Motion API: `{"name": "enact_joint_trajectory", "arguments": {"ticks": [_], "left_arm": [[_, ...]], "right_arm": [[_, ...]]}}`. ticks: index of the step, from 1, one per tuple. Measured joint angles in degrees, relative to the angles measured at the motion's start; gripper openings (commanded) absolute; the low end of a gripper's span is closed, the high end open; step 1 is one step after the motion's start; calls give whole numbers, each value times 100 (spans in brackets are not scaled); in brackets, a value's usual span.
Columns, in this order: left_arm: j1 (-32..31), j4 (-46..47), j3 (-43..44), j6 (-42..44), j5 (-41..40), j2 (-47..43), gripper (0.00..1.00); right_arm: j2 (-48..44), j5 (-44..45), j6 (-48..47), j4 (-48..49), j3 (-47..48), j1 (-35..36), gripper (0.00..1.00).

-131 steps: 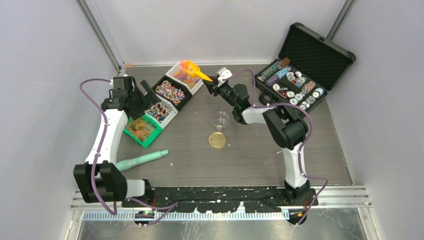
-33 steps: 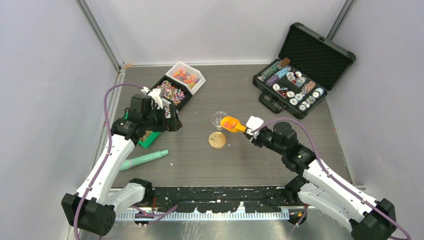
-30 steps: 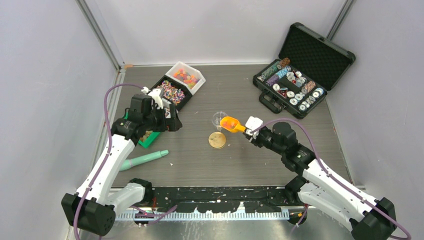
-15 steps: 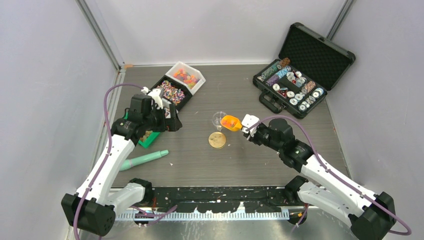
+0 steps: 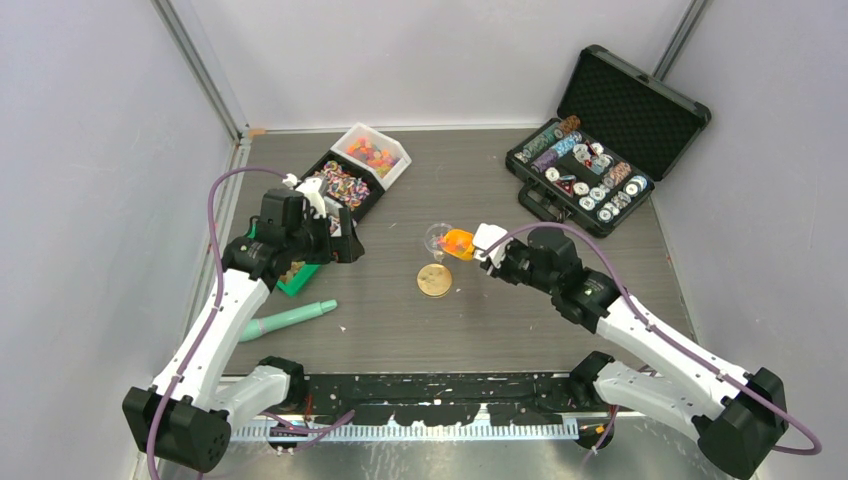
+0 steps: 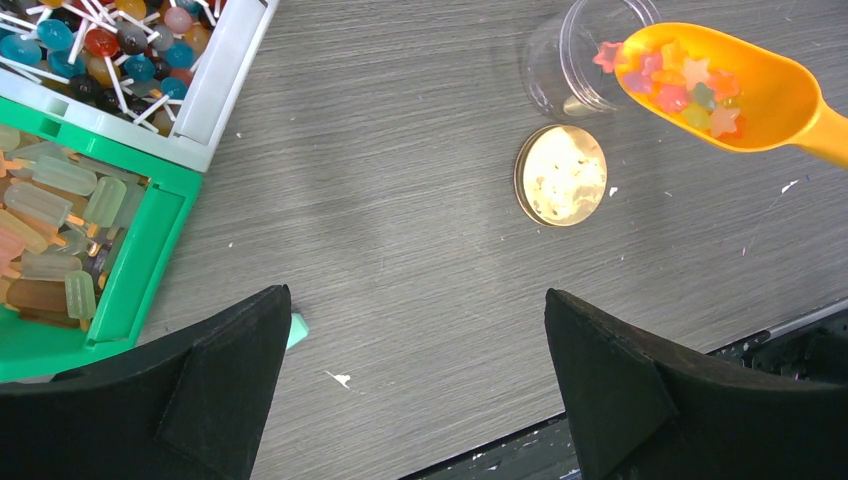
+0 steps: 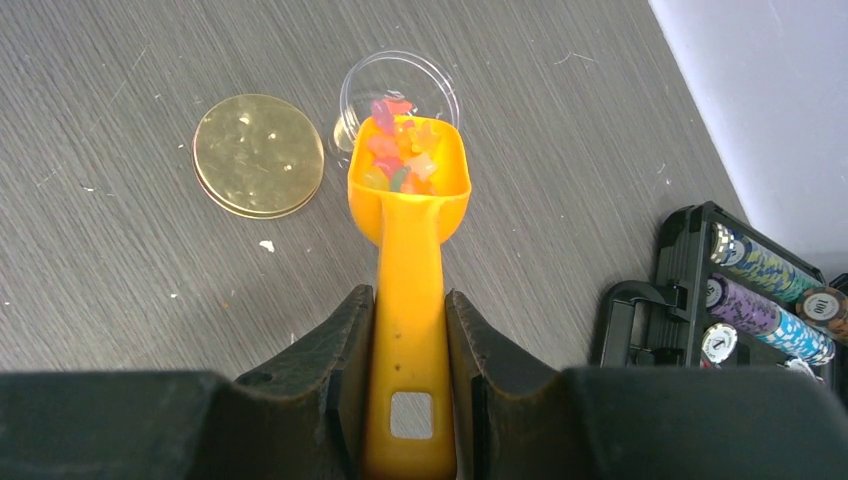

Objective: Pack the candies
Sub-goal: Place the fake candies in the packing bottle.

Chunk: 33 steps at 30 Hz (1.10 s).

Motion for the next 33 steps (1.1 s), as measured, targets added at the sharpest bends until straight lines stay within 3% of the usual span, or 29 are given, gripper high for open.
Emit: {"name": "enact_joint_trajectory", "arguments": {"ticks": [33], "left_arm": [[0, -20, 0, 0, -9, 0, 100]], "right_arm": [[573, 417, -664, -1394, 1331, 348, 0]]}}
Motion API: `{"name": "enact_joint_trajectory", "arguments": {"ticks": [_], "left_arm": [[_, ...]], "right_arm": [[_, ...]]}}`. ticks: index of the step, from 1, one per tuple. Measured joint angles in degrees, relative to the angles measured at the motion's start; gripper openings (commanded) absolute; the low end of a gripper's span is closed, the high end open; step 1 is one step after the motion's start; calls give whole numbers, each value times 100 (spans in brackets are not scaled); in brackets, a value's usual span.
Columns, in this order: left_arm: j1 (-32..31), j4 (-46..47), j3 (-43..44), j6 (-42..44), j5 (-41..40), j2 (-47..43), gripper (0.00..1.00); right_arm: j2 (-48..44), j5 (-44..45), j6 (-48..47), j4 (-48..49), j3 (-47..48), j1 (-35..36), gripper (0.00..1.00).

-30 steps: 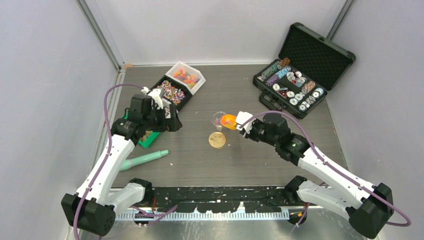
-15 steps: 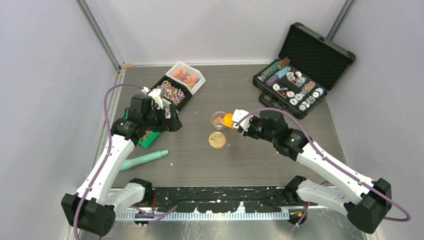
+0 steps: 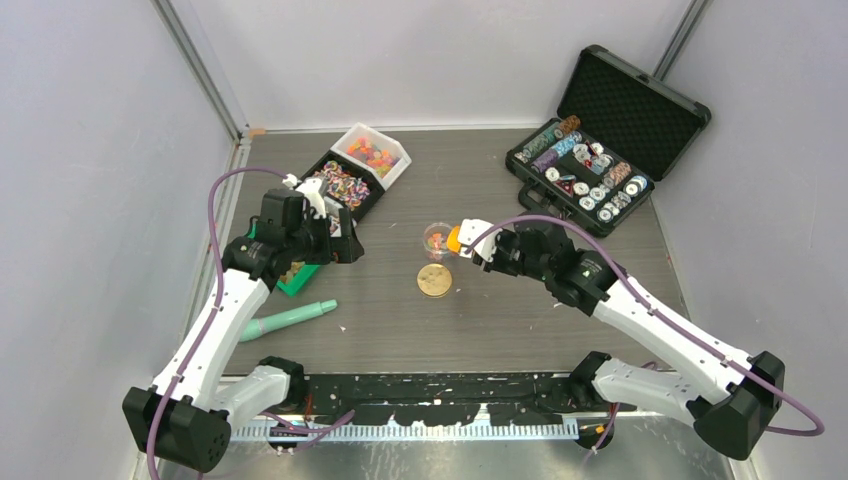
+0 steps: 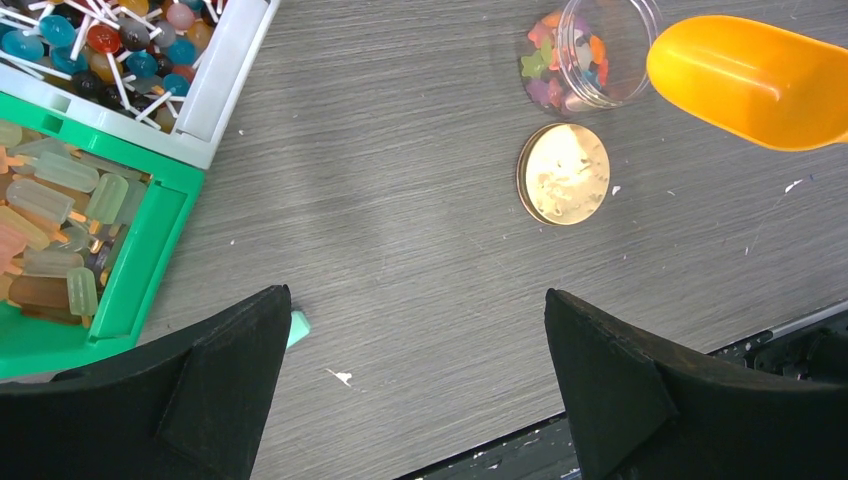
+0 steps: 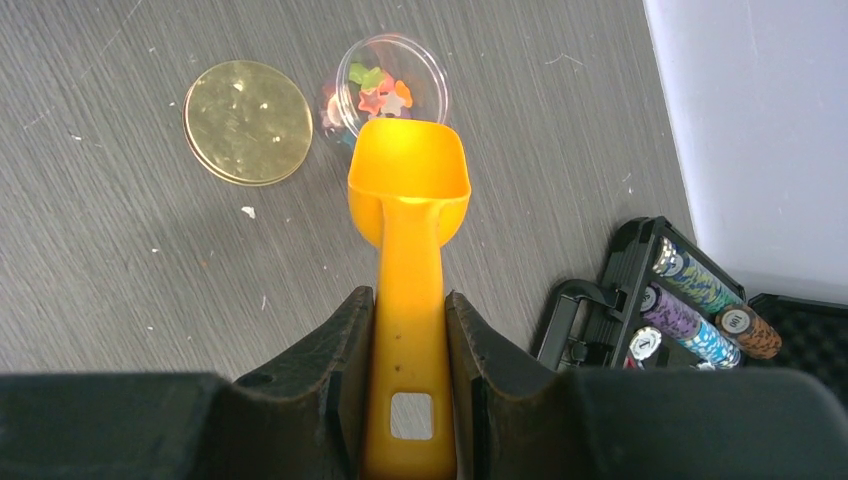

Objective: Pack the candies
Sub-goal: Place the fake candies in the packing bottle, then scoop the fake candies from the storage box.

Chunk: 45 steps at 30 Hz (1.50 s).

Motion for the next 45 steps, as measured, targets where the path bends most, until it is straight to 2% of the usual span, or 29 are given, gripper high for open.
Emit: {"name": "enact_joint_trajectory", "arguments": {"ticks": [15, 24, 30, 33, 37, 43, 45], "left_arm": [[-2, -46, 0, 0, -120, 0, 100], [-2, -109, -13, -37, -476, 0, 100], [9, -105, -26, -339, -1104, -2, 99], [92, -105, -26, -669, -1447, 0, 93], [289, -92, -26, -1180, -1784, 28, 76], [428, 70, 20, -2094, -2468, 227, 70], [446, 61, 166, -2201, -2605, 433, 63]], "right_arm": [[389, 70, -120, -240, 551, 107, 0], [1580, 286, 98, 192, 1506, 98, 0], [2857, 501, 450, 457, 2575, 15, 1], [3589, 603, 610, 463, 3307, -33, 0], [4328, 640, 815, 424, 4144, -109, 0], [5508, 590, 1099, 188, 5735, -223, 0], [5910, 590, 1134, 61, 6279, -240, 0]]}}
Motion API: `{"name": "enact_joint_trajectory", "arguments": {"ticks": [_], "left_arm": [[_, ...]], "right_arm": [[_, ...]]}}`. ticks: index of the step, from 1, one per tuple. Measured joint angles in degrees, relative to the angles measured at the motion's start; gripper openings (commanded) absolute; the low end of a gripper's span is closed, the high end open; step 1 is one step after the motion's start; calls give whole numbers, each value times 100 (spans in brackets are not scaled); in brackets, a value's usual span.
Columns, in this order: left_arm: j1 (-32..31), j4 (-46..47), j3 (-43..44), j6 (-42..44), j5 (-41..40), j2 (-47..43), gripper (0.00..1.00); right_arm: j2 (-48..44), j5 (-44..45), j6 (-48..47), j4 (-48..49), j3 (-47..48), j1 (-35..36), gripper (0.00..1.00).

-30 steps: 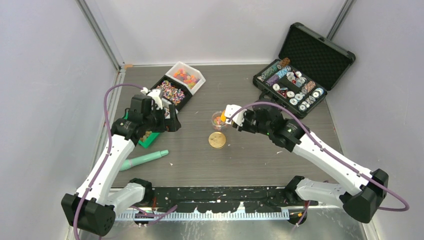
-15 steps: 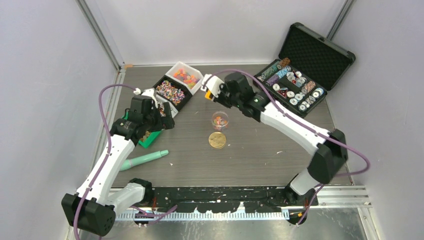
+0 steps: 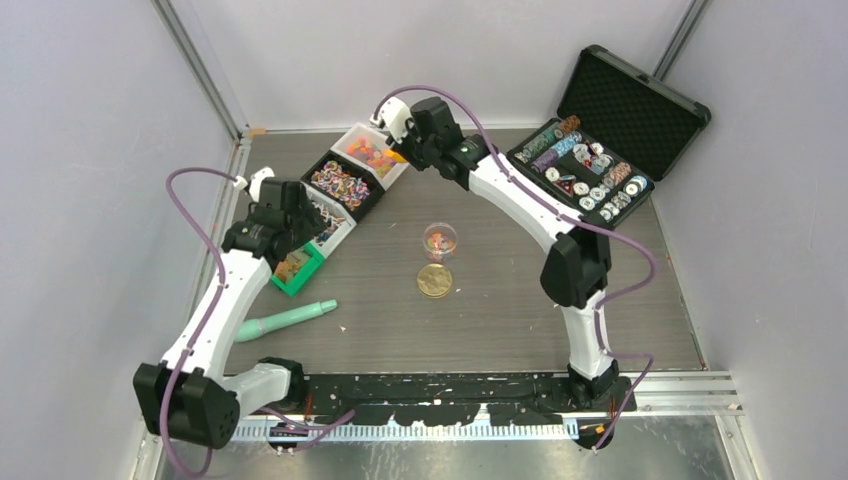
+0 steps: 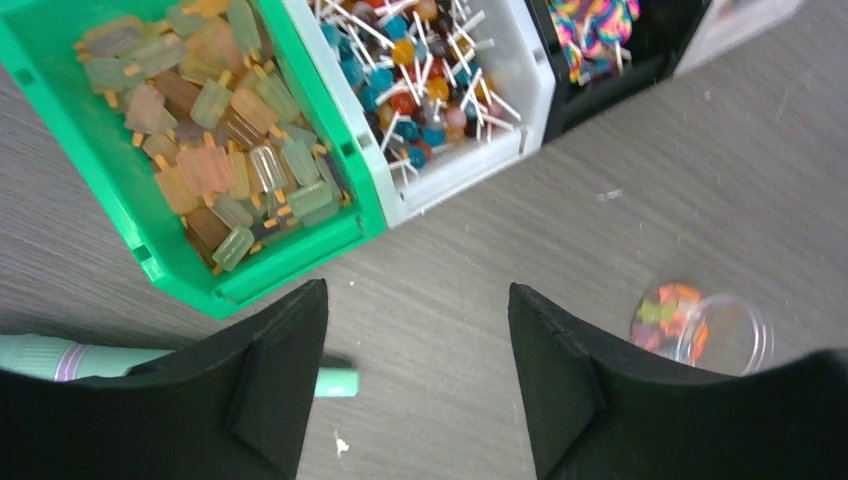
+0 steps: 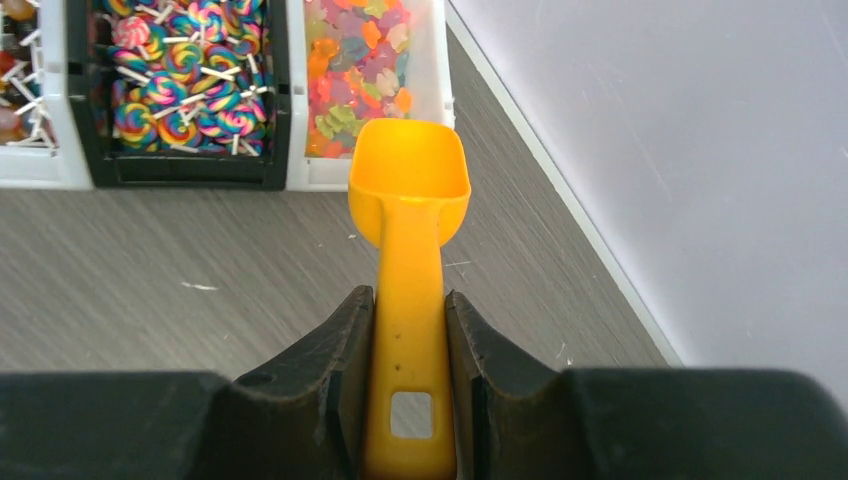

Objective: Pack the candies
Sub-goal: Scoop the fake candies from the storage box.

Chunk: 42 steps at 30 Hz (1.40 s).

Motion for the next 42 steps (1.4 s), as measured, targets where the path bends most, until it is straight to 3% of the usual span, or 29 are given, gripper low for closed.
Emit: {"name": "enact_joint_trajectory", "arguments": {"ticks": [6, 21, 26, 42], "left_arm": [[149, -44, 341, -295, -625, 651, 51], [778, 140, 341, -555, -546, 2044, 42], [992, 302, 481, -608, -363, 2444, 34], [1097, 413, 557, -546, -162, 2544, 30]], "right_arm": [[822, -17, -2, -378, 964, -46, 0], [2020, -389, -157, -656, 1980, -111, 0], [2151, -507, -153, -647, 2090, -111, 0], [2612, -577, -90, -348, 2426, -111, 0]]}}
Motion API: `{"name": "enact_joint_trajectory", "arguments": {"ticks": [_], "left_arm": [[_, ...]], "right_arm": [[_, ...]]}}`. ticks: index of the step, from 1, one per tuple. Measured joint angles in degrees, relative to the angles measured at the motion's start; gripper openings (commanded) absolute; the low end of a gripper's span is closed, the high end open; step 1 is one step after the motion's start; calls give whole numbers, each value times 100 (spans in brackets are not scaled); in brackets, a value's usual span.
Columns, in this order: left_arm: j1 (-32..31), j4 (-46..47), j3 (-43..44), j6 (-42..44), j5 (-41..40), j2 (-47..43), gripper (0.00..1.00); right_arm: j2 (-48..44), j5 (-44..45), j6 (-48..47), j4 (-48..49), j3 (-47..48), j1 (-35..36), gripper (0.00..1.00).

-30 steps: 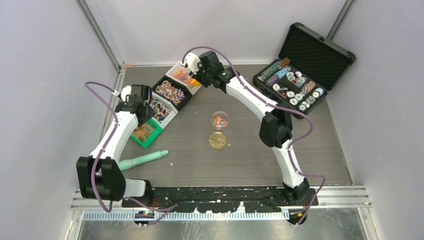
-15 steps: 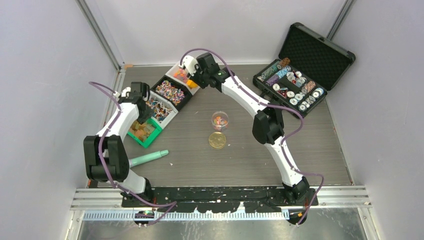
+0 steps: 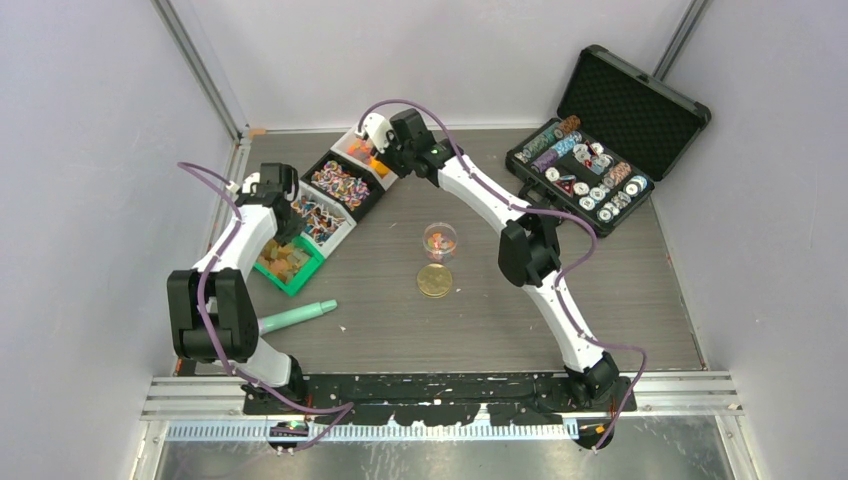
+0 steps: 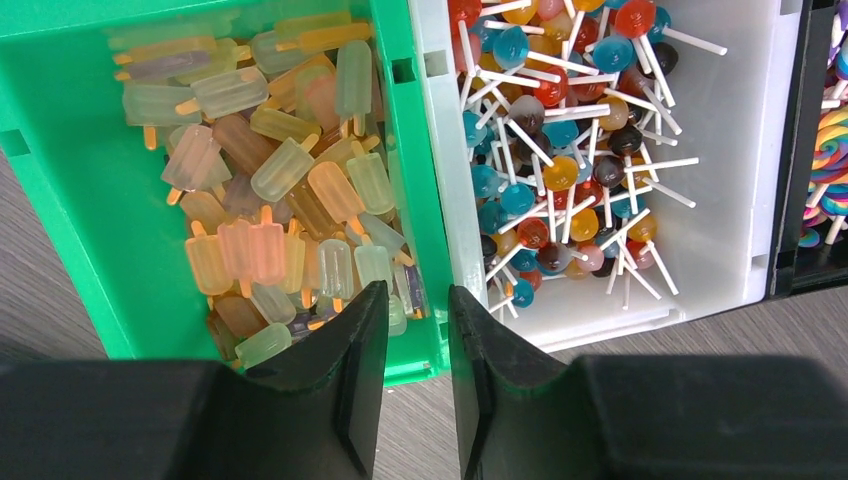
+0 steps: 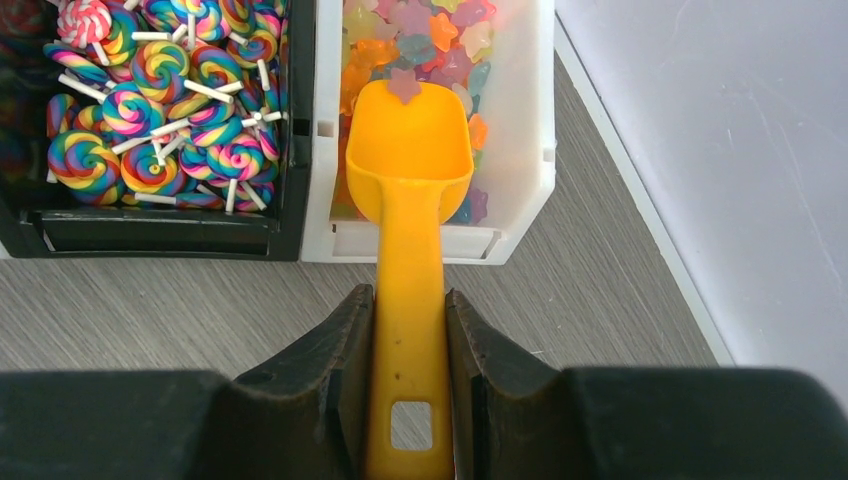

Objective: Pack the candies
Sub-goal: Scoop the fake candies from the storage box.

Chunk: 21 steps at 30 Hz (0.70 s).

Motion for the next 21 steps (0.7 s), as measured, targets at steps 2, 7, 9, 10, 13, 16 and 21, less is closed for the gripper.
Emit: {"name": "enact_joint_trajectory", "arguments": {"ticks": [2, 7, 9, 10, 13, 16, 21], "left_arm": [[0, 9, 0, 26, 15, 2, 30], [2, 26, 0, 72, 48, 4, 28], [7, 44, 0, 127, 79, 4, 27], [9, 50, 0, 149, 85, 4, 27], [13, 59, 0, 173, 103, 4, 27], [15, 63, 0, 186, 111, 4, 27], [17, 76, 0, 197, 138, 13, 27]], "right_arm": [[17, 2, 37, 35, 0, 0, 0], [111, 31, 157, 219, 0, 2, 0], [181, 39, 240, 343, 0, 2, 0], [216, 48, 271, 400, 0, 4, 0], [323, 109, 369, 553, 0, 20, 0], [337, 153, 433, 662, -46, 28, 0], [326, 291, 529, 1189, -448, 55, 0]]}}
